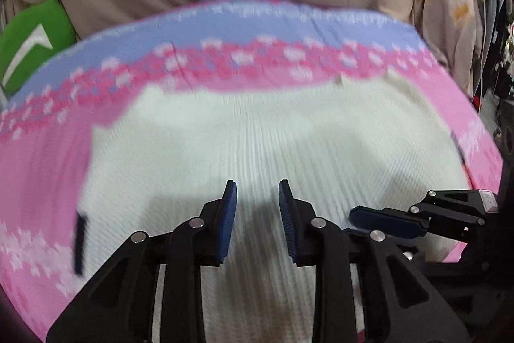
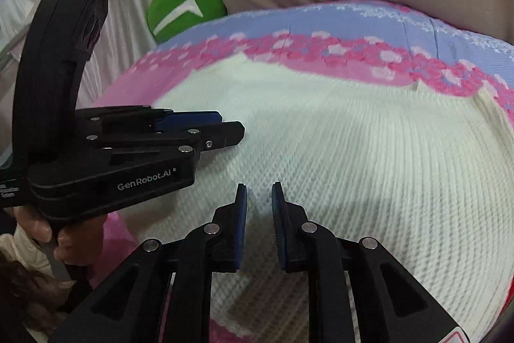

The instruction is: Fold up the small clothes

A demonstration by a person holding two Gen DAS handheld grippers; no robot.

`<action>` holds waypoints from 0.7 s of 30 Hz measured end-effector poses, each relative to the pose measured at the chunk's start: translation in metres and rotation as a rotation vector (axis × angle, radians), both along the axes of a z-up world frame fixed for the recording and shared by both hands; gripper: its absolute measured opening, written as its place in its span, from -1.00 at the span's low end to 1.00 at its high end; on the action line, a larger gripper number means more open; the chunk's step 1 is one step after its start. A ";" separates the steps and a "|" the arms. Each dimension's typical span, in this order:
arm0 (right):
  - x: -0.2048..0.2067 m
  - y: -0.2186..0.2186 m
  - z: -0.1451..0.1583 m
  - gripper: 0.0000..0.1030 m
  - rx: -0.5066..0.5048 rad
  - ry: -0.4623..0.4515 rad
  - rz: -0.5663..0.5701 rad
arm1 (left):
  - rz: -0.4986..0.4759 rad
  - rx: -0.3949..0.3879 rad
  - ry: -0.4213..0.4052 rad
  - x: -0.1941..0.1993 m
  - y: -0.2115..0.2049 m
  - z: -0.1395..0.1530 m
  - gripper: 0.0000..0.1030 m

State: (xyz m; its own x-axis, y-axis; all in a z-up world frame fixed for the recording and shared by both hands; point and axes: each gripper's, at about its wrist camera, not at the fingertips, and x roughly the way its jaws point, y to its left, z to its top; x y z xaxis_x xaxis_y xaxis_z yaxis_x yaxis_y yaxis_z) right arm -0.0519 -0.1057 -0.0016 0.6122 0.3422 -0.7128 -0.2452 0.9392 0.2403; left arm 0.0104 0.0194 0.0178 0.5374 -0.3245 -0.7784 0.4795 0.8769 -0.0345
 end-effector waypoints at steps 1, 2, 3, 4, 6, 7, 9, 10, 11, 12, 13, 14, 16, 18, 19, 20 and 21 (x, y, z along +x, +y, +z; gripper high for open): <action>-0.006 -0.006 -0.005 -0.84 -0.005 -0.002 -0.014 | 0.010 0.003 0.009 -0.003 0.005 -0.006 -0.48; -0.015 -0.017 -0.005 -0.85 0.020 -0.003 -0.025 | 0.012 -0.017 0.006 -0.007 0.013 -0.008 -0.49; -0.021 -0.030 -0.003 -0.85 0.033 0.000 -0.056 | 0.027 -0.025 0.004 -0.011 0.024 -0.007 -0.48; -0.031 -0.049 -0.001 -0.90 0.031 0.000 -0.114 | 0.045 -0.028 0.004 -0.016 0.032 -0.006 -0.49; -0.048 -0.085 -0.002 -0.97 0.029 0.009 -0.225 | 0.089 -0.022 0.009 -0.022 0.049 -0.006 -0.51; -0.059 -0.107 -0.004 -1.00 0.038 0.018 -0.286 | 0.103 -0.021 0.013 -0.023 0.056 -0.007 -0.52; -0.079 -0.144 -0.010 -1.00 0.070 0.036 -0.377 | 0.125 -0.021 0.030 -0.031 0.070 -0.010 -0.52; -0.087 -0.155 -0.012 -1.00 0.028 0.047 -0.444 | 0.136 -0.013 0.031 -0.034 0.074 -0.010 -0.52; -0.097 -0.164 -0.016 -1.00 0.003 0.050 -0.483 | 0.151 -0.001 0.031 -0.038 0.078 -0.011 -0.52; -0.106 -0.174 -0.020 -1.00 0.036 0.056 -0.496 | 0.157 -0.004 0.034 -0.042 0.081 -0.012 -0.52; -0.111 -0.179 -0.022 -1.00 0.068 0.058 -0.504 | 0.161 -0.005 0.035 -0.044 0.083 -0.013 -0.52; -0.116 -0.179 -0.023 -1.00 0.077 0.058 -0.509 | 0.167 -0.005 0.032 -0.045 0.084 -0.014 -0.52; -0.116 -0.173 -0.020 -1.00 0.052 0.054 -0.523 | 0.177 -0.008 0.028 -0.046 0.085 -0.014 -0.52; -0.112 -0.159 -0.009 -1.00 0.046 0.029 -0.525 | 0.188 0.002 0.020 -0.047 0.082 -0.014 -0.52; -0.113 -0.151 -0.001 -1.00 0.031 -0.004 -0.511 | 0.195 0.014 0.011 -0.049 0.080 -0.014 -0.52; -0.112 -0.145 0.004 -0.96 0.015 -0.026 -0.497 | 0.199 0.025 0.004 -0.050 0.077 -0.015 -0.52; -0.110 -0.140 0.007 -0.93 -0.009 -0.036 -0.487 | 0.203 0.037 -0.006 -0.051 0.075 -0.015 -0.52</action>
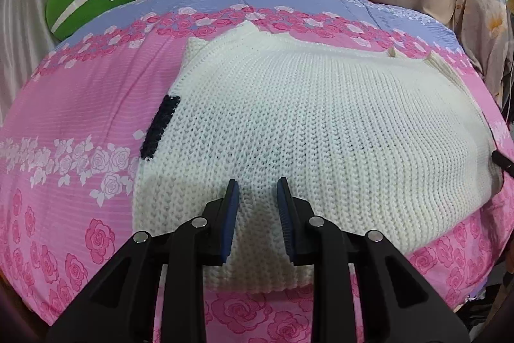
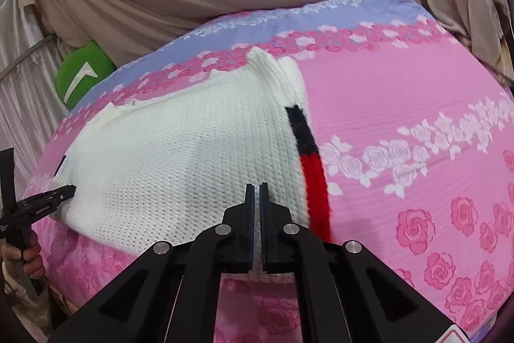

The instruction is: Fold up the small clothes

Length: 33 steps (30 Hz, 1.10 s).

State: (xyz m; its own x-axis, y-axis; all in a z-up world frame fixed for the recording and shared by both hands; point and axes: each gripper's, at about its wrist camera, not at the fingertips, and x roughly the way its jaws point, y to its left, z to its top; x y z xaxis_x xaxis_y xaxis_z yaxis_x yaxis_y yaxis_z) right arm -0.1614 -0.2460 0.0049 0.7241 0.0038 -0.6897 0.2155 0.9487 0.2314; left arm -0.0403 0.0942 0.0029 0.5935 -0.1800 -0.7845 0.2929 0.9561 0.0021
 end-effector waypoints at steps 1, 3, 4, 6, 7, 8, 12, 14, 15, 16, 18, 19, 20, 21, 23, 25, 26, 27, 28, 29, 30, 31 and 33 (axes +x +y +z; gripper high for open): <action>0.006 0.001 -0.003 -0.93 -0.015 0.015 -0.003 | 0.003 0.006 -0.005 -0.001 -0.001 0.000 -0.52; 0.014 -0.006 -0.019 -0.99 -0.021 0.073 -0.028 | 0.007 0.010 -0.012 -0.003 -0.003 -0.001 -0.53; 0.016 -0.009 -0.025 -1.00 -0.003 0.072 -0.024 | 0.010 0.009 -0.014 -0.003 -0.003 -0.001 -0.53; 0.014 -0.010 -0.020 -1.00 0.018 0.063 -0.031 | 0.013 0.011 -0.015 -0.004 -0.003 -0.001 -0.53; 0.014 -0.009 -0.014 -0.98 0.021 0.045 -0.033 | 0.015 0.012 -0.016 -0.004 -0.003 -0.001 -0.53; 0.013 -0.007 -0.009 -0.93 0.013 0.030 -0.031 | 0.015 0.015 -0.017 -0.004 -0.003 -0.001 -0.53; 0.023 -0.006 0.009 -0.87 -0.031 -0.009 -0.025 | 0.016 0.022 -0.022 -0.004 -0.005 -0.001 -0.53; 0.035 -0.014 0.011 -0.86 -0.035 -0.017 -0.042 | 0.015 0.021 -0.022 -0.004 -0.005 -0.001 -0.53; 0.043 -0.020 0.010 -0.86 -0.035 -0.014 -0.051 | 0.015 0.020 -0.022 -0.005 -0.005 -0.001 -0.53; 0.051 -0.025 0.005 -0.86 -0.033 -0.002 -0.058 | 0.015 0.020 -0.022 -0.004 -0.004 -0.001 -0.53; 0.067 -0.033 -0.009 -0.94 -0.030 0.036 -0.066 | 0.014 0.020 -0.022 -0.004 -0.004 -0.001 -0.53; 0.074 -0.037 -0.015 -1.00 -0.019 0.035 -0.065 | 0.015 0.019 -0.023 -0.004 -0.004 -0.001 -0.53; 0.078 -0.040 -0.015 -1.00 -0.017 0.027 -0.062 | 0.014 0.020 -0.022 -0.004 -0.004 -0.001 -0.53; 0.082 -0.040 -0.012 -1.00 -0.019 0.034 -0.063 | 0.014 0.021 -0.022 -0.004 -0.005 -0.001 -0.53; 0.087 -0.040 -0.002 -1.00 -0.025 0.038 -0.071 | 0.015 0.021 -0.016 -0.003 -0.005 0.000 -0.53; 0.088 -0.038 0.013 -0.89 -0.027 0.012 -0.060 | 0.011 0.005 -0.015 -0.002 -0.004 0.004 -0.52; 0.088 -0.037 0.018 -0.86 -0.032 0.001 -0.055 | 0.003 -0.014 -0.015 -0.001 -0.003 0.009 -0.52; 0.090 -0.037 0.023 -0.84 -0.037 -0.008 -0.052 | -0.009 -0.040 -0.019 0.002 -0.003 0.016 -0.49; 0.093 -0.038 0.028 -0.73 -0.034 -0.015 -0.050 | -0.014 -0.057 -0.030 0.007 -0.002 0.022 -0.43; 0.098 -0.042 0.032 -0.55 -0.025 -0.023 -0.048 | -0.012 -0.068 -0.047 0.013 -0.002 0.030 -0.24; 0.104 -0.045 0.035 -0.44 -0.019 -0.028 -0.050 | -0.004 -0.072 -0.066 0.021 -0.001 0.037 -0.14; 0.112 -0.048 0.036 -0.22 -0.016 -0.029 -0.051 | 0.007 -0.075 -0.087 0.032 -0.001 0.043 -0.07; 0.125 -0.052 0.035 -0.12 0.001 -0.021 -0.045 | 0.043 -0.085 -0.102 0.059 0.000 0.051 0.05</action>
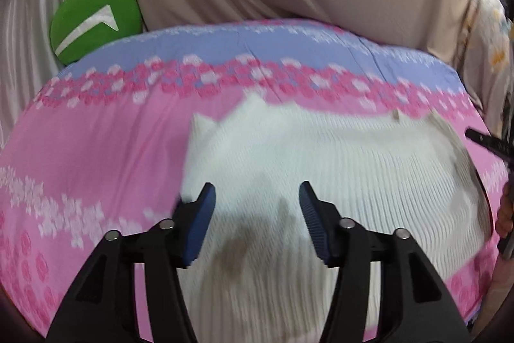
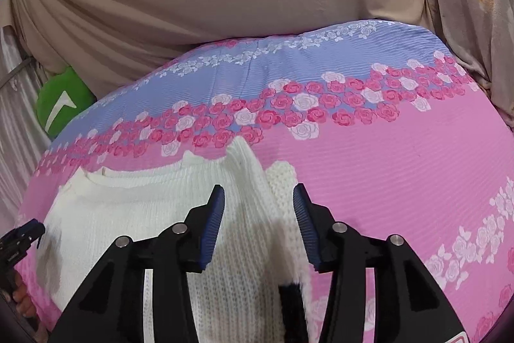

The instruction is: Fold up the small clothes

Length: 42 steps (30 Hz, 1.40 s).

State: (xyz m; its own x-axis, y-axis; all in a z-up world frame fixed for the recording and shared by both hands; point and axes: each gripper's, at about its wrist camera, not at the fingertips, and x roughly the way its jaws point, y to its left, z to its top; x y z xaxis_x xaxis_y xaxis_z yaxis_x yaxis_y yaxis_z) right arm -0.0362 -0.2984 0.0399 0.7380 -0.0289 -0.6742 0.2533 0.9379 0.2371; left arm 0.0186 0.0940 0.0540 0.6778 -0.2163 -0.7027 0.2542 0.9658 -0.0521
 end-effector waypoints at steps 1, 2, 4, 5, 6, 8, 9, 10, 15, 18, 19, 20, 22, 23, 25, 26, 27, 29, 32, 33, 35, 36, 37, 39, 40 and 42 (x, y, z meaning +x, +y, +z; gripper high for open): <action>0.010 -0.002 -0.003 -0.12 0.013 0.013 0.005 | 0.009 -0.012 0.011 0.013 0.001 0.000 0.05; 0.019 -0.004 -0.007 -0.12 0.021 0.027 0.012 | 0.011 -0.032 0.030 0.029 0.002 -0.002 0.05; 0.037 -0.004 -0.019 -0.13 0.030 0.066 0.026 | 0.027 -0.043 0.086 0.060 0.000 -0.013 0.05; 0.044 -0.003 -0.025 -0.36 0.024 0.087 0.028 | 0.031 -0.040 0.108 0.074 -0.002 -0.020 0.05; 0.048 -0.002 -0.028 -0.57 0.012 0.093 0.029 | 0.056 -0.022 0.118 0.084 -0.004 -0.026 0.04; 0.049 -0.002 -0.022 -0.84 0.025 0.063 0.042 | 0.077 0.029 0.106 0.097 -0.008 -0.034 0.04; 0.047 -0.003 -0.018 -0.84 0.016 0.042 0.032 | 0.082 0.042 0.103 0.100 -0.008 -0.037 0.04; 0.046 -0.004 -0.013 -0.85 -0.009 0.025 0.012 | 0.079 0.060 0.086 0.101 -0.010 -0.038 0.04; 0.073 -0.008 -0.045 -0.85 -0.075 0.160 -0.010 | 0.092 0.189 0.023 0.099 -0.023 -0.049 0.23; 0.075 -0.001 -0.038 -0.86 -0.129 0.169 -0.020 | 0.096 0.177 0.025 0.101 -0.020 -0.049 0.25; 0.073 -0.002 -0.037 -0.85 -0.120 0.156 -0.030 | 0.097 0.177 0.025 0.101 -0.019 -0.049 0.26; 0.067 -0.004 -0.033 -0.84 -0.094 0.128 -0.045 | 0.098 0.179 0.023 0.101 -0.019 -0.049 0.26; 0.044 -0.002 -0.012 -0.73 -0.042 0.010 -0.068 | 0.104 0.179 0.019 0.100 -0.019 -0.048 0.29; 0.032 0.004 0.001 -0.62 -0.037 -0.042 -0.066 | 0.112 0.178 0.017 0.099 -0.019 -0.048 0.33; 0.015 0.028 0.020 -0.61 -0.042 -0.102 0.000 | 0.124 0.170 0.016 0.094 -0.016 -0.045 0.34; 0.013 0.044 0.024 -0.61 -0.056 -0.098 0.049 | 0.127 0.163 0.010 0.090 -0.015 -0.043 0.34; 0.011 0.067 0.025 -0.61 -0.079 -0.081 0.111 | 0.126 0.157 0.002 0.085 -0.014 -0.040 0.34; 0.010 0.103 0.019 -0.61 -0.102 -0.045 0.210 | 0.130 0.152 -0.027 0.069 -0.012 -0.031 0.34; 0.010 0.156 0.002 -0.61 -0.112 0.001 0.341 | 0.130 0.153 -0.053 0.044 -0.008 -0.021 0.36; 0.010 0.169 -0.003 -0.61 -0.113 0.010 0.370 | 0.128 0.147 -0.055 0.034 -0.006 -0.019 0.43; 0.015 0.193 -0.015 -0.61 -0.121 0.038 0.423 | 0.123 0.144 -0.054 0.020 -0.002 -0.017 0.47; 0.015 0.199 -0.019 -0.61 -0.126 0.048 0.431 | 0.124 0.144 -0.052 0.015 0.000 -0.017 0.47; 0.017 0.205 -0.026 -0.61 -0.134 0.066 0.439 | 0.124 0.144 -0.047 0.010 0.004 -0.017 0.48; 0.019 0.210 -0.037 -0.61 -0.158 0.077 0.431 | 0.127 0.140 -0.036 0.003 0.010 -0.018 0.48; 0.018 0.211 -0.039 -0.61 -0.161 0.062 0.426 | 0.128 0.138 -0.032 0.001 0.013 -0.018 0.49; 0.017 0.211 -0.041 -0.61 -0.163 0.047 0.424 | 0.133 0.134 -0.022 -0.003 0.018 -0.022 0.53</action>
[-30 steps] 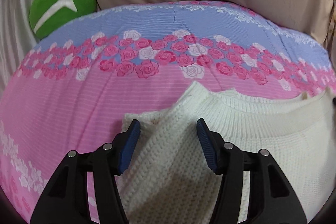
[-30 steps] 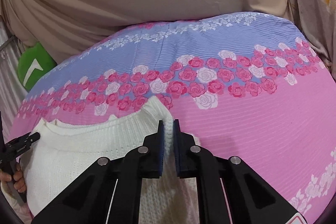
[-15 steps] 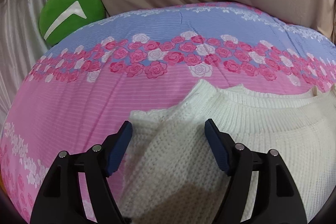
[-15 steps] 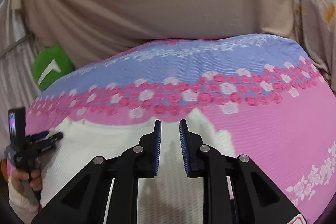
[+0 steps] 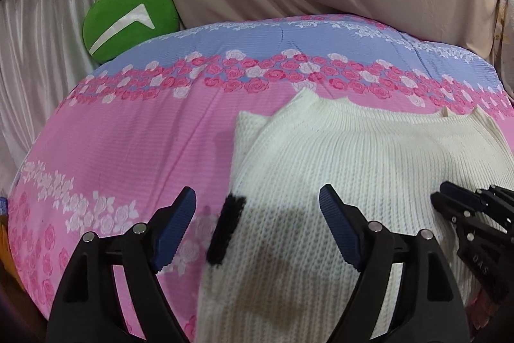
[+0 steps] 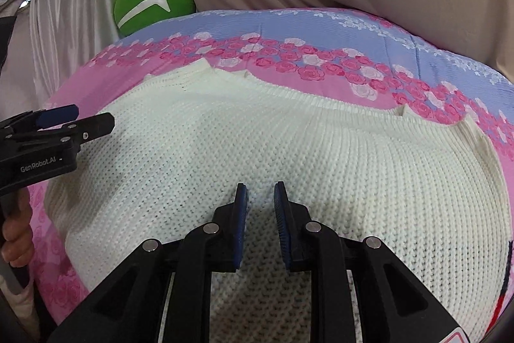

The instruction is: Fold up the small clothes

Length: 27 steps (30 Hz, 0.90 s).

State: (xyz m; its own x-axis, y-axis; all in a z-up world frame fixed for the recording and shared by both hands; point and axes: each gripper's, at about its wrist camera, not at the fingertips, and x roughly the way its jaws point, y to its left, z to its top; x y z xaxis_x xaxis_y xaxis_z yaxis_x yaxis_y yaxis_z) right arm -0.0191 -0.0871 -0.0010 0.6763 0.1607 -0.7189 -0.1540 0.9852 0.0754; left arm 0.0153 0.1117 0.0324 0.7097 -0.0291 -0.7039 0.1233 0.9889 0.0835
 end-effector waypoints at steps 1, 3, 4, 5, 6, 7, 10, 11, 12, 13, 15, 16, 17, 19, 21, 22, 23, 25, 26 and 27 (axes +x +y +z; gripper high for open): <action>-0.001 0.000 -0.001 -0.61 -0.004 -0.012 0.002 | 0.004 -0.002 0.004 -0.001 0.002 -0.002 0.55; -0.004 0.001 -0.004 -0.61 -0.018 -0.029 0.006 | 0.015 -0.005 0.009 -0.004 0.005 -0.005 0.64; -0.005 0.002 -0.004 -0.61 -0.030 -0.038 0.005 | 0.023 -0.008 0.011 -0.005 0.007 -0.006 0.66; -0.005 0.003 -0.004 -0.61 -0.041 -0.044 0.004 | 0.029 -0.012 0.014 -0.006 0.009 -0.007 0.69; -0.006 0.003 -0.004 -0.61 -0.049 -0.050 0.002 | 0.038 -0.017 0.018 -0.007 0.012 -0.008 0.72; -0.006 0.004 -0.004 -0.61 -0.053 -0.055 0.001 | 0.048 -0.022 0.022 -0.007 0.016 -0.009 0.74; -0.005 0.001 -0.004 -0.61 -0.035 -0.058 0.002 | 0.083 -0.051 0.052 -0.006 0.030 -0.015 0.81; -0.005 -0.001 -0.005 -0.61 -0.019 -0.056 0.002 | 0.089 -0.063 0.067 -0.006 0.034 -0.019 0.85; -0.004 -0.002 -0.004 -0.61 -0.008 -0.054 0.002 | 0.088 -0.088 0.090 -0.005 0.039 -0.023 0.87; -0.004 -0.004 -0.005 -0.61 0.005 -0.052 0.002 | 0.086 -0.115 0.111 -0.004 0.042 -0.027 0.87; -0.004 -0.004 -0.005 -0.61 0.014 -0.050 0.001 | 0.078 -0.184 0.150 -0.002 0.050 -0.034 0.87; -0.004 -0.004 -0.005 -0.61 0.012 -0.051 0.001 | 0.075 -0.226 0.167 0.000 0.053 -0.037 0.87; -0.004 -0.004 -0.005 -0.61 0.010 -0.052 0.001 | 0.074 -0.262 0.179 0.001 0.056 -0.039 0.87; -0.005 -0.004 -0.005 -0.61 0.011 -0.052 0.001 | 0.079 -0.322 0.189 0.003 0.060 -0.040 0.89; -0.005 -0.004 -0.005 -0.61 0.017 -0.051 0.002 | 0.062 -0.358 0.192 0.004 0.059 -0.039 0.89; -0.005 -0.004 -0.005 -0.61 0.021 -0.051 0.002 | 0.050 -0.372 0.194 0.005 0.058 -0.039 0.89; -0.005 -0.004 -0.005 -0.61 0.024 -0.051 0.003 | 0.040 -0.385 0.196 0.006 0.056 -0.038 0.87; -0.005 -0.005 -0.005 -0.61 0.032 -0.050 0.003 | 0.009 -0.404 0.200 0.007 0.049 -0.037 0.74; -0.005 -0.005 -0.005 -0.61 0.038 -0.050 0.003 | -0.002 -0.411 0.205 0.007 0.046 -0.037 0.59; -0.005 -0.006 -0.005 -0.61 0.044 -0.050 0.003 | -0.017 -0.420 0.213 0.008 0.042 -0.035 0.47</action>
